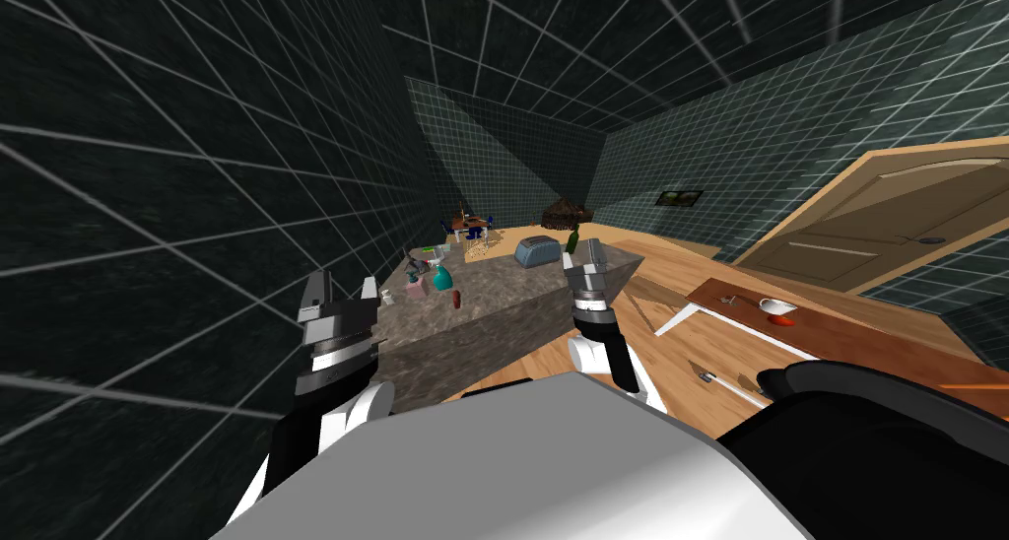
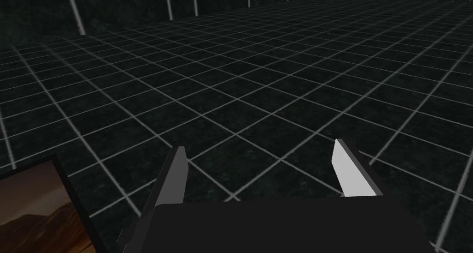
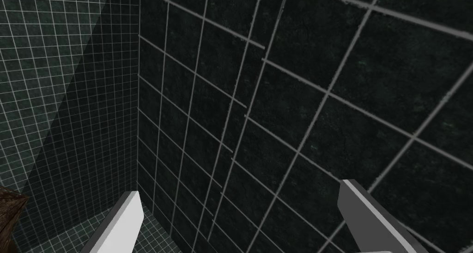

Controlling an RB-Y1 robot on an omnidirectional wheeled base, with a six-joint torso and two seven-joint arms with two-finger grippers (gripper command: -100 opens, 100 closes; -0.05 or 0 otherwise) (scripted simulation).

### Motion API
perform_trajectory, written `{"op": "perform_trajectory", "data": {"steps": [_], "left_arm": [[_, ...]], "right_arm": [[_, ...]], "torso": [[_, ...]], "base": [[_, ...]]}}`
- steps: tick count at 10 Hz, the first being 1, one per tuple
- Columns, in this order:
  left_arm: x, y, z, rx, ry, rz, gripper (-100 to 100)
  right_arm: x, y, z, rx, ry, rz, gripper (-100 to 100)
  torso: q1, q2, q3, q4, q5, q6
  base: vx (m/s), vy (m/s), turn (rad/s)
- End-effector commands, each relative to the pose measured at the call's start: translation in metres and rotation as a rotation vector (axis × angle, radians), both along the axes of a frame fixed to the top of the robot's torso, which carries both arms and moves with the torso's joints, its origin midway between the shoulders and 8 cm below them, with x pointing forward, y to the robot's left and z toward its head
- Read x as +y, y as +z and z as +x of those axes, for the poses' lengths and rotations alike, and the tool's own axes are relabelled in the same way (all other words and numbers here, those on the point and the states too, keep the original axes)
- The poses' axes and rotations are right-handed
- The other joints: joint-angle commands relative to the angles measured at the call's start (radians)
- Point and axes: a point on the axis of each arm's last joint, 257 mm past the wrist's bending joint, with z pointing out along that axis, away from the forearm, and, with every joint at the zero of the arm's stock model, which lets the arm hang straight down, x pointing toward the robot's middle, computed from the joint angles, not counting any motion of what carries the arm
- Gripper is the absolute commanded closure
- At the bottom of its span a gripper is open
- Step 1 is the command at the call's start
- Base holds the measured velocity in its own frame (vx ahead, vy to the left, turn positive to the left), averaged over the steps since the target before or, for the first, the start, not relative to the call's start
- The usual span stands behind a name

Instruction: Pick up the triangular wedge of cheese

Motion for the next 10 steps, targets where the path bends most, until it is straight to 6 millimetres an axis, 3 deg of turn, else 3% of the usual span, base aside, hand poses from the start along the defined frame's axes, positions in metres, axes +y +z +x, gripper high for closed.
{"op": "perform_trajectory", "data": {"steps": [1,5,10], "left_arm": [[-0.005,-0.009,0.007,0.038,-0.013,0.038,-100],[-0.014,-0.041,0.023,0.148,-0.039,0.13,-100],[-0.023,-0.105,0.041,0.342,-0.07,0.281,-100]], "right_arm": [[0.0,0.0,0.0,0.0,0.0,0.0,0],[0.0,0.0,0.0,0.0,0.0,0.0,0],[0.0,0.0,0.0,0.0,0.0,0.0,0]], "torso": [[0.0,0.0,0.0,0.0,0.0,0.0],[-0.007,0.004,0.002,0.001,-0.002,0.0],[-0.011,0.006,0.004,0.001,-0.002,0.0]], "base": [[-0.023,-0.041,-0.029],[-0.061,-0.096,-0.029],[-0.087,-0.151,-0.038]]}}
